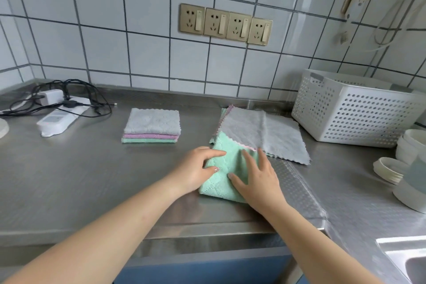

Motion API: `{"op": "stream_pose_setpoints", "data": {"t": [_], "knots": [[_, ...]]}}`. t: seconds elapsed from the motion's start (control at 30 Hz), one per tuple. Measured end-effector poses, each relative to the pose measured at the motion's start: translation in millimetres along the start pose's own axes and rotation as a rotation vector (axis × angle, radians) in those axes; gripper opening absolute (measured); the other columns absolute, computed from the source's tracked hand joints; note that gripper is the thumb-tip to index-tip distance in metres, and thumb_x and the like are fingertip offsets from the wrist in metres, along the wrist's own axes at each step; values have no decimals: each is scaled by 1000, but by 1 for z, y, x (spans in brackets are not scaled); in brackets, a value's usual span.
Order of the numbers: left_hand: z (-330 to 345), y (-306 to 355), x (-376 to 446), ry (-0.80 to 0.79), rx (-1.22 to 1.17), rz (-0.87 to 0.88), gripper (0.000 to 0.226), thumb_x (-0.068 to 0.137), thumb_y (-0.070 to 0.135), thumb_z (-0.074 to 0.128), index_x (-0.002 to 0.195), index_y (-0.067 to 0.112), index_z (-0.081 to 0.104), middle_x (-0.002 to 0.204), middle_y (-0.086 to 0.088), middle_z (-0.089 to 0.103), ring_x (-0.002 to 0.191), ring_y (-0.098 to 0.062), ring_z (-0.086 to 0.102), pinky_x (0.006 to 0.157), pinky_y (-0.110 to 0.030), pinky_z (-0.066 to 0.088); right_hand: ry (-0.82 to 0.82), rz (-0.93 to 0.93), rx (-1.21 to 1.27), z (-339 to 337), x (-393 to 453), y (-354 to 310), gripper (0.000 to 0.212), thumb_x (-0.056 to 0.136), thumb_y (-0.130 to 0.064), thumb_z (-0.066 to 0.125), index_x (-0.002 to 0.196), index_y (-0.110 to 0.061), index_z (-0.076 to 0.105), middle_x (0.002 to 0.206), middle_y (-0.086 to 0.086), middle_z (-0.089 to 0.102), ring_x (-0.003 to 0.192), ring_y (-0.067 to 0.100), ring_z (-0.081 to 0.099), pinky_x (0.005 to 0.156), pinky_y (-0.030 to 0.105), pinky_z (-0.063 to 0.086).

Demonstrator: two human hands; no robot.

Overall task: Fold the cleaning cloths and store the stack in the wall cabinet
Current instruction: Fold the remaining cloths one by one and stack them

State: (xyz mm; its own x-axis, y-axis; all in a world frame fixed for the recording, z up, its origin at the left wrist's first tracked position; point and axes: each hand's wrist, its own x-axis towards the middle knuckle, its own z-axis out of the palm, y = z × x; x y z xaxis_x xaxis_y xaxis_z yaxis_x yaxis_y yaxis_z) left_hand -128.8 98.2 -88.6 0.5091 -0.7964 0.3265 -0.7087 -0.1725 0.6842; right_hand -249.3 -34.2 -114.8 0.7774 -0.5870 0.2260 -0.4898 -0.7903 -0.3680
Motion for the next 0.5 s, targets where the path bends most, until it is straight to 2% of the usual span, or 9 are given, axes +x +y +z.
{"op": "stream_pose_setpoints", "data": {"t": [0.07, 0.17, 0.27, 0.3, 0.33, 0.37, 0.4, 0.43, 0.5], "knots": [[-12, -5, -1, 76, -60, 1, 39, 85, 7, 64, 121, 19, 63, 76, 17, 47, 58, 11, 45, 60, -5, 33, 23, 41, 295, -5, 2, -5, 75, 86, -48, 60, 148, -35, 19, 159, 1, 1, 144, 20, 19, 110, 37, 28], [-42, -23, 0, 191, -162, -59, 40, 85, 11, 66, 117, 34, 61, 56, 17, 43, 47, -3, 33, 53, -11, 26, 3, 34, 591, -7, 18, -20, 69, 85, -30, 67, 143, -37, 30, 154, -4, 24, 137, 12, 31, 108, 32, 32], [-65, -35, -2, 201, -111, -76, 41, 86, 14, 64, 117, 40, 56, 49, 16, 30, 46, -10, 37, 51, -17, 31, -93, 45, 832, -1, 35, -34, 54, 87, -19, 67, 132, -39, 47, 132, -13, 46, 108, -3, 49, 95, 26, 41], [-73, -41, -2, 204, -89, -90, 40, 87, 14, 63, 120, 37, 56, 57, 20, 30, 57, -12, 52, 57, -20, 42, -121, 54, 866, 5, 43, -41, 50, 86, -19, 68, 127, -43, 51, 129, -12, 50, 108, 0, 51, 96, 31, 45], [-82, -47, -2, 202, -77, -111, 41, 89, 15, 61, 125, 33, 55, 97, 13, 24, 82, -12, 60, 77, -25, 49, -137, 69, 888, 12, 51, -49, 46, 85, -21, 69, 121, -46, 55, 127, -10, 53, 112, 8, 53, 97, 36, 48], [-94, -56, -1, 200, -66, -138, 42, 90, 16, 60, 129, 30, 53, 108, 4, 68, 102, -13, 58, 95, -29, 44, -149, 75, 894, 19, 64, -61, 43, 85, -23, 69, 117, -48, 57, 125, -7, 55, 112, 13, 53, 94, 37, 50], [-104, -62, 2, 194, -60, -155, 43, 91, 16, 58, 131, 28, 51, 112, 9, 61, 116, -18, 52, 104, -30, 38, -150, 77, 889, 23, 74, -71, 42, 84, -24, 69, 116, -49, 58, 124, -4, 56, 108, 15, 53, 86, 35, 51], [-112, -66, 6, 187, -61, -173, 43, 92, 14, 56, 133, 24, 49, 134, -6, 53, 125, -25, 46, 105, -30, 33, -151, 72, 876, 27, 83, -79, 41, 84, -25, 69, 118, -47, 58, 121, -3, 57, 102, 15, 52, 77, 31, 50], [-132, -78, 18, 184, -61, -229, 43, 94, 11, 52, 136, 16, 47, 138, -14, 43, 129, -30, 38, 104, -30, 28, -163, 47, 871, 33, 109, -100, 42, 86, -25, 68, 123, -41, 56, 111, -4, 56, 90, 13, 50, 62, 21, 46]]}}
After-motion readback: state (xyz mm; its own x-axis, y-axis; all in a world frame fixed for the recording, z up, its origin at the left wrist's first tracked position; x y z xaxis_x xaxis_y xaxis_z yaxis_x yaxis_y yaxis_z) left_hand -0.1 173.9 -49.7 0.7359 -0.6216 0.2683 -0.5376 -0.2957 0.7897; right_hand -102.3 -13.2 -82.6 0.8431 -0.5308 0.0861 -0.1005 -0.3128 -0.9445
